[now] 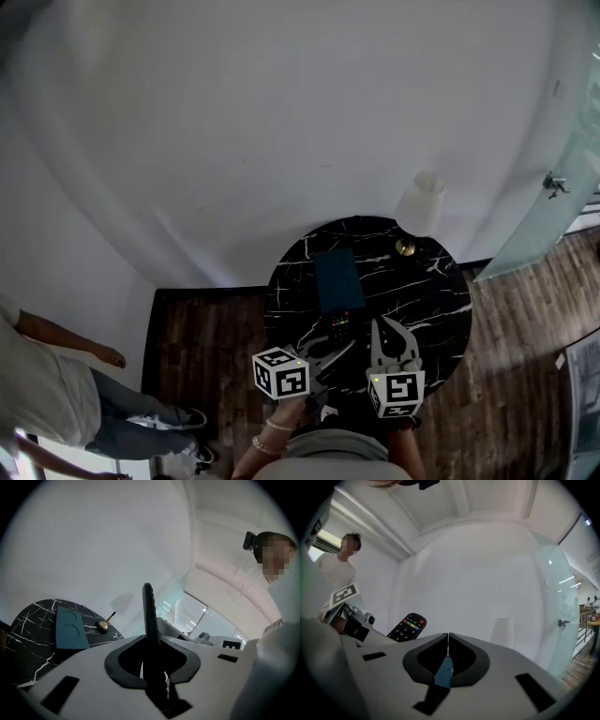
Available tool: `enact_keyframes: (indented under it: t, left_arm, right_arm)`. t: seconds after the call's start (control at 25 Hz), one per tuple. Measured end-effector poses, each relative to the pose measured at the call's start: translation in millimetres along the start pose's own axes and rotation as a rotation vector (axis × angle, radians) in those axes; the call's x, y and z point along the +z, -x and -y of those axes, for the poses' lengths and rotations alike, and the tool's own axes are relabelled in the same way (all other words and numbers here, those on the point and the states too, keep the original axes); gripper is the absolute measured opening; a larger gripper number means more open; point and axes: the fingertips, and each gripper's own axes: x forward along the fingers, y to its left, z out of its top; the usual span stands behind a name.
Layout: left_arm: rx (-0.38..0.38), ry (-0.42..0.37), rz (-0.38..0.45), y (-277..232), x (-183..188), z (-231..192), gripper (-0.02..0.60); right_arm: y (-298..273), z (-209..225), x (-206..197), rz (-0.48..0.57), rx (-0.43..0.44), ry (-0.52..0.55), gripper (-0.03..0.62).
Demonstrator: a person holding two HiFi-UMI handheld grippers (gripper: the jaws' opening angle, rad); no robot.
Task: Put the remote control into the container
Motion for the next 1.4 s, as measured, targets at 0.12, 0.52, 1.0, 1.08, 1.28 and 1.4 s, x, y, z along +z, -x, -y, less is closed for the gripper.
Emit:
enact_keyframes:
  t: [0.12,0.52,1.0,1.08,1.28,1.4]
  left_arm:
    - [0.018,0.011,0.005,-1.1,1.2,-6.3,0.075]
    - [0.130,0.031,0.014,-22.0,-4.7,-27.8,0.075]
    - [0.276,0.116,-0.071,-44.2,-50.4,-79.2,0.077]
    - [0.301,0.143,-0.102,-48.4,-63.9,-94.4,0.077]
    - [0.327,0.229,-0.141,-56.5,-92.3,-119.0,0.077]
    - [0.336,0.290,-0.187,-63.7,-115.8,-138.1,0.077]
  right_arm:
    - [-4.1,2.7,-0.4,-0.007,0.010,-0.001,0.012]
    - [-20.7,26.2,-2.2,-0.035,0.091,0.014,0.012]
    - [-26.3,62.0,-8.2,-0.049,0.123,0.005,0.012]
    - [-25.8,68.9,-8.4,-0.046,0.114,-0.003,0.012]
    - [-22.7,83.2,-13.0,-0.055,0.097,-0.015,0.012]
    - [-23.7,87.3,-14.1,-0.057,0.096,-0.017,0.012]
